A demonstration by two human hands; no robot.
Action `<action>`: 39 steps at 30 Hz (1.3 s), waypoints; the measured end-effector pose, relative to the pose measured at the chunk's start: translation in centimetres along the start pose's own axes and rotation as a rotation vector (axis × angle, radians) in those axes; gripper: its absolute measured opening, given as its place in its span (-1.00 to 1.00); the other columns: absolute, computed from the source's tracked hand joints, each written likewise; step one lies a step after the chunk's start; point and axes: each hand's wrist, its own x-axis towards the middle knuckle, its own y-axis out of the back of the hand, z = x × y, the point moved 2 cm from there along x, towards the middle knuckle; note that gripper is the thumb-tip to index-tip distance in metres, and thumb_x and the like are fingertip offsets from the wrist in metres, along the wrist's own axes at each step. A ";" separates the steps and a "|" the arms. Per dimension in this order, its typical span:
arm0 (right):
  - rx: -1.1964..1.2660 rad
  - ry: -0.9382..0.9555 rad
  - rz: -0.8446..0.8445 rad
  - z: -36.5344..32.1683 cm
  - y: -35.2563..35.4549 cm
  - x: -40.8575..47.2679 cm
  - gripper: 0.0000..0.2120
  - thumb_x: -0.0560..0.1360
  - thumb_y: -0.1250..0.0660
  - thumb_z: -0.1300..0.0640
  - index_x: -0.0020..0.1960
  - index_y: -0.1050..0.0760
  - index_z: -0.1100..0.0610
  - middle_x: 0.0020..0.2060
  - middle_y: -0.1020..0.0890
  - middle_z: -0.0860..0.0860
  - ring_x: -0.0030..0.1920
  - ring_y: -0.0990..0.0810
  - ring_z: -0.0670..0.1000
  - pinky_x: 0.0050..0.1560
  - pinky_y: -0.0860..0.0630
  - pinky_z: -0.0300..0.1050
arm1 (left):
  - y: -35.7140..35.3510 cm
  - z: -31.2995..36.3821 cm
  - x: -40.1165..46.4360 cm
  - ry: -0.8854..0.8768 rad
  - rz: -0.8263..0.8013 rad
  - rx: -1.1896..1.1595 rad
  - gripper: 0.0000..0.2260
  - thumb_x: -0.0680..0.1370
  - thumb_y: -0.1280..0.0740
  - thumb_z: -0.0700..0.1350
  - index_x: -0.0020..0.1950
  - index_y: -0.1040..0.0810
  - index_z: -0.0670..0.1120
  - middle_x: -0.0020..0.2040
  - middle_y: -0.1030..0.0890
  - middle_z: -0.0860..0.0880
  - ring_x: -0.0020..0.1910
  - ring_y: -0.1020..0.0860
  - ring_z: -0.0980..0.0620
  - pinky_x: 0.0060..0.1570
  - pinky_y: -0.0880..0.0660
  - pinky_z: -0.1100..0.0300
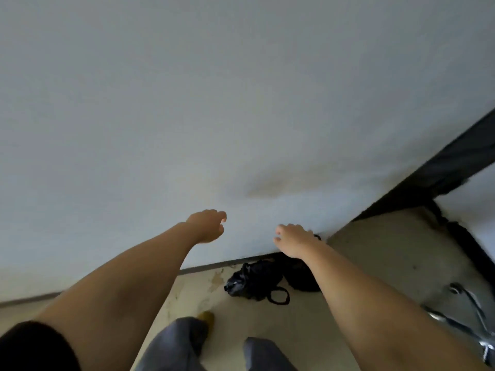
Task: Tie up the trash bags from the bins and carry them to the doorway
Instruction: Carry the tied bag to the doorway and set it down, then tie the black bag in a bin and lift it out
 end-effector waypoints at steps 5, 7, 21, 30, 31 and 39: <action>-0.175 0.242 -0.025 -3.6 -0.5 0.4 -0.63 0.61 -0.01 0.03 0.37 -0.30 0.11 0.31 -0.42 0.11 0.32 -0.37 0.16 0.35 -0.25 0.14 | -5.0 -1.8 -6.8 0.290 0.053 -0.214 -0.66 0.62 -0.09 -0.10 0.39 -0.33 -0.05 0.35 -0.44 -0.11 0.27 -0.45 -0.12 0.21 -0.40 0.02; -0.249 0.306 -0.059 -5.3 -1.7 -0.4 -0.62 0.61 -0.01 0.01 0.38 -0.31 0.09 0.33 -0.42 0.11 0.32 -0.36 0.16 0.34 -0.26 0.12 | -7.6 -1.9 -10.3 0.377 0.061 -0.299 -0.66 0.62 -0.10 -0.10 0.39 -0.34 -0.05 0.34 -0.44 -0.10 0.27 -0.45 -0.11 0.21 -0.41 0.03; -0.775 0.903 -0.168 -28.6 -16.5 -14.5 -0.60 0.60 -0.03 -0.03 0.39 -0.30 0.07 0.35 -0.41 0.11 0.34 -0.36 0.16 0.32 -0.28 0.11 | -24.1 -6.5 -40.2 1.020 0.277 -0.719 -0.66 0.62 -0.08 -0.07 0.38 -0.36 -0.04 0.32 -0.47 -0.09 0.23 -0.49 -0.12 0.15 -0.45 0.02; -0.931 1.131 -0.244 -42.1 -31.5 -30.4 -0.62 0.61 -0.03 -0.02 0.36 -0.32 0.10 0.36 -0.41 0.12 0.35 -0.37 0.17 0.37 -0.22 0.15 | -35.3 -8.9 -61.2 1.315 0.289 -0.833 -0.68 0.62 -0.09 0.03 0.33 -0.40 -0.03 0.23 -0.55 -0.10 0.17 -0.53 -0.13 0.12 -0.47 0.05; -0.946 1.154 -0.247 -43.4 -32.7 -32.0 -0.62 0.61 -0.03 -0.02 0.36 -0.32 0.10 0.36 -0.41 0.12 0.35 -0.37 0.16 0.38 -0.21 0.15 | -36.2 -9.2 -63.2 1.346 0.296 -0.845 -0.68 0.62 -0.09 0.03 0.32 -0.40 -0.03 0.22 -0.56 -0.10 0.16 -0.53 -0.13 0.11 -0.47 0.05; -1.064 1.309 -0.234 -53.0 -38.9 -40.0 -0.59 0.62 -0.03 -0.03 0.40 -0.30 0.11 0.38 -0.40 0.13 0.37 -0.36 0.16 0.35 -0.24 0.11 | -40.9 -13.0 -72.5 1.479 0.395 -0.955 -0.68 0.61 -0.11 0.02 0.32 -0.41 -0.03 0.24 -0.54 -0.09 0.16 -0.52 -0.12 0.09 -0.46 0.07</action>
